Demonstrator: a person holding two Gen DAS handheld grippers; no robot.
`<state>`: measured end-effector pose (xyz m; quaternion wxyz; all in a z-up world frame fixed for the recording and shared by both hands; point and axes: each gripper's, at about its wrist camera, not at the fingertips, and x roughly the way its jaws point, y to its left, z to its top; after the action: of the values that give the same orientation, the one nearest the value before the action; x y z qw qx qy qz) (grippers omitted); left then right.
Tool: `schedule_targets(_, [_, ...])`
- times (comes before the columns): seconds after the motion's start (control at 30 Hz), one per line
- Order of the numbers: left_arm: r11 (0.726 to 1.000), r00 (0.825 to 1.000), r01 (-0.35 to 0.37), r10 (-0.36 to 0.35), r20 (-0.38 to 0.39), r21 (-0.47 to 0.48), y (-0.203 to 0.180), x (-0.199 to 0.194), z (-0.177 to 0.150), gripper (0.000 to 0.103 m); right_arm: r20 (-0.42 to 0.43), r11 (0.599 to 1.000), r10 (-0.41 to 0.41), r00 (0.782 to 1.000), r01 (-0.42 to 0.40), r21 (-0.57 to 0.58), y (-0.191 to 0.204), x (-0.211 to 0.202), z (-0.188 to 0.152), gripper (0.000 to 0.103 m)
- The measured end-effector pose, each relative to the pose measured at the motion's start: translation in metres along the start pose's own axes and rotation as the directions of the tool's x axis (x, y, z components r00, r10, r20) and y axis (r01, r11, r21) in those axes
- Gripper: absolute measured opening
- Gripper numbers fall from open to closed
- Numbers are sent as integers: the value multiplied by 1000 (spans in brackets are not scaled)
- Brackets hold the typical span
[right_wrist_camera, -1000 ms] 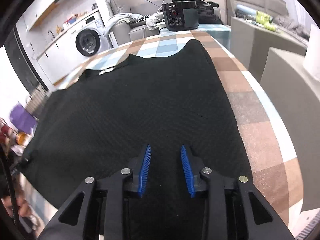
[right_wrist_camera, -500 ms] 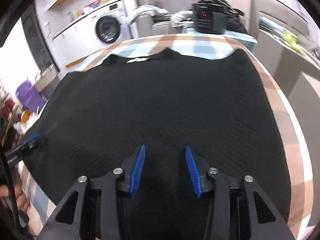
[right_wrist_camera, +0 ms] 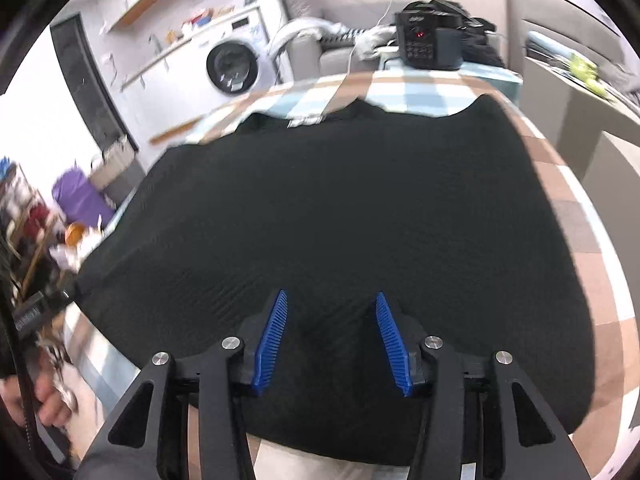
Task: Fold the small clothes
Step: 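Open both grippers and smooth the flat black shirt on the table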
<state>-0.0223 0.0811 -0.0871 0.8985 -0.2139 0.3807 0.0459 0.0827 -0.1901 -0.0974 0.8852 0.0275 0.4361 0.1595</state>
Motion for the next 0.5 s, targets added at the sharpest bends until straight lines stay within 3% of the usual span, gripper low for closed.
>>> schedule_targets(0.1, [998, 999, -40, 41, 19, -46, 8, -10, -7, 53, -13, 1000, -5, 1000, 5, 24, -3, 1, -3, 48])
schedule_targets(0.3, [983, 996, -48, 61, 69, -179, 32, -31, -21, 53, -27, 999, 12, 1000, -10, 46, -6, -4, -7, 49])
schedule_targets(0.5, [956, 995, -84, 98, 36, -283, 61, -22, -25, 54, -21, 999, 30, 999, -29, 34, 1, -9, -9, 52])
